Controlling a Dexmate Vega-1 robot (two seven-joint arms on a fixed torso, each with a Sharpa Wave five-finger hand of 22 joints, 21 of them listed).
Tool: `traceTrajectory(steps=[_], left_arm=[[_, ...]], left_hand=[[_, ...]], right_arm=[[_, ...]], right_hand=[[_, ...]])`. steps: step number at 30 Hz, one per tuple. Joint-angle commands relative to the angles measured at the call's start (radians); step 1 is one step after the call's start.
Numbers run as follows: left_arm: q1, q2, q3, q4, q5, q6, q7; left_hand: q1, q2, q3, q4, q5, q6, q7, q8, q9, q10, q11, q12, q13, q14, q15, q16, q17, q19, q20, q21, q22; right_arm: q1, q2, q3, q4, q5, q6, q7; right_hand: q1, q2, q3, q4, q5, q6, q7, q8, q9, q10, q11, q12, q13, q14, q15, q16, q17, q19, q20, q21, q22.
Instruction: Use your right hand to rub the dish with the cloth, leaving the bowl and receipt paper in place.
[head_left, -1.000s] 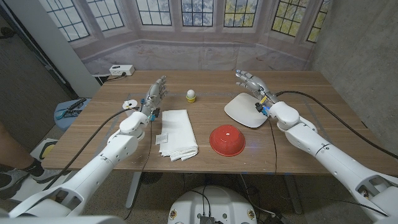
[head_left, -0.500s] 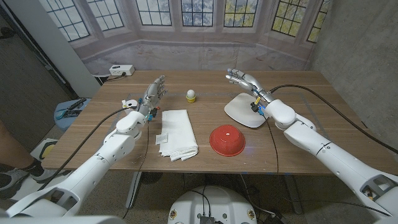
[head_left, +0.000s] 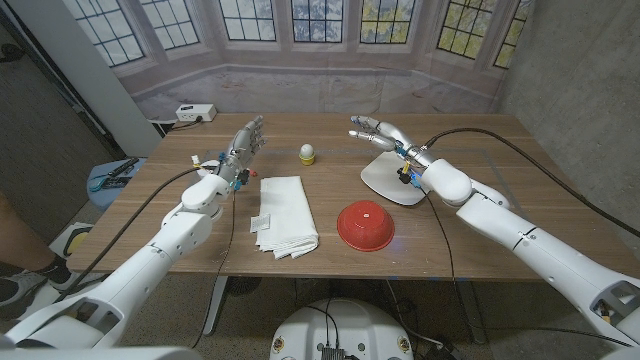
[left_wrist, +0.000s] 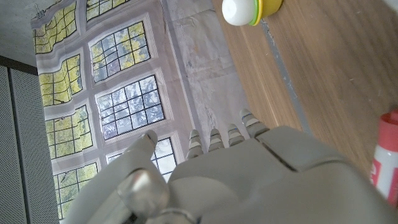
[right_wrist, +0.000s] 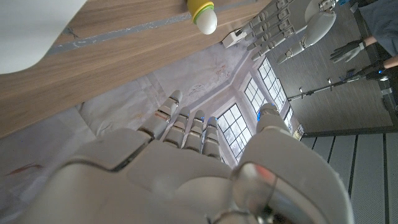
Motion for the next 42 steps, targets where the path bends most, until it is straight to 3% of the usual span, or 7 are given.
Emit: traceTrajectory(steps=[1, 16, 19, 26, 35, 42], left_arm=[[-0.003, -0.013, -0.006, 0.021, 0.007, -0.037, 0.006], [0.003, -0.004, -0.015, 0.038, -0.008, -0.041, -0.012], [0.013, 0.002, -0.02, 0.028, -0.01, -0.039, -0.006], [0.028, 0.009, -0.028, 0.017, -0.016, -0.036, 0.0], [0.039, 0.015, -0.031, 0.006, -0.018, -0.029, 0.007], [0.035, 0.008, -0.028, 0.017, -0.021, -0.032, 0.0]], left_hand=[[-0.008, -0.001, 0.002, -0.006, 0.003, 0.02, 0.001, 0.006, 0.002, 0.009, -0.002, 0.005, 0.006, 0.016, 0.004, 0.007, 0.002, 0.012, 0.006, 0.005, 0.004], [-0.01, -0.001, 0.005, -0.009, 0.003, 0.03, 0.006, 0.007, 0.003, 0.015, -0.003, 0.004, 0.006, 0.018, 0.006, 0.003, 0.002, 0.015, 0.007, 0.003, 0.004], [-0.01, -0.001, 0.006, -0.01, 0.003, 0.031, 0.006, 0.006, 0.003, 0.015, -0.003, 0.004, 0.006, 0.018, 0.005, 0.003, 0.002, 0.015, 0.007, 0.003, 0.004], [-0.011, -0.001, 0.007, -0.011, 0.002, 0.03, 0.006, 0.005, 0.003, 0.016, -0.003, 0.003, 0.006, 0.018, 0.008, 0.002, 0.002, 0.015, 0.007, 0.002, 0.004], [-0.013, -0.001, 0.008, -0.012, 0.002, 0.031, 0.007, 0.004, 0.003, 0.018, -0.001, 0.003, 0.006, 0.022, 0.013, 0.002, 0.002, 0.018, 0.009, 0.001, 0.004], [-0.014, -0.001, 0.009, -0.013, 0.002, 0.032, 0.008, 0.003, 0.003, 0.02, -0.002, 0.003, 0.006, 0.024, 0.013, 0.002, 0.003, 0.019, 0.01, 0.001, 0.004]], right_arm=[[0.017, -0.028, -0.029, -0.068, -0.101, -0.048, 0.033], [0.047, -0.035, -0.086, -0.121, -0.238, -0.102, 0.086], [0.052, -0.038, -0.097, -0.136, -0.269, -0.117, 0.097], [0.066, -0.037, -0.123, -0.164, -0.332, -0.15, 0.129], [0.083, -0.033, -0.156, -0.198, -0.401, -0.184, 0.178], [0.091, -0.04, -0.184, -0.237, -0.493, -0.215, 0.21]], right_hand=[[0.013, -0.003, 0.003, -0.007, 0.006, 0.006, -0.008, 0.003, 0.003, 0.008, -0.009, 0.006, 0.002, -0.003, -0.022, 0.003, -0.001, -0.002, 0.006, 0.0, 0.004], [0.014, -0.005, 0.002, -0.005, 0.005, -0.003, -0.012, -0.001, 0.003, -0.004, -0.013, 0.0, 0.001, -0.01, -0.012, 0.002, -0.003, -0.016, 0.021, 0.001, 0.004], [0.014, -0.006, 0.001, -0.005, 0.005, 0.003, -0.005, 0.001, 0.002, 0.001, -0.005, 0.001, 0.001, -0.009, -0.011, 0.003, -0.004, -0.016, 0.023, 0.003, 0.004], [0.019, -0.007, 0.002, -0.007, 0.004, 0.014, 0.012, 0.003, 0.001, 0.011, -0.012, 0.002, -0.002, -0.006, 0.012, 0.005, -0.005, -0.019, 0.032, 0.004, 0.004], [0.025, -0.008, 0.004, -0.009, 0.005, 0.019, 0.014, 0.003, -0.001, 0.015, -0.016, 0.001, -0.005, -0.008, 0.024, 0.005, -0.006, -0.042, 0.038, -0.001, 0.004], [0.033, -0.01, 0.006, -0.011, 0.006, 0.027, 0.01, 0.005, -0.002, 0.03, -0.019, 0.004, -0.007, -0.014, 0.027, 0.003, -0.007, -0.042, 0.061, 0.003, 0.003]])
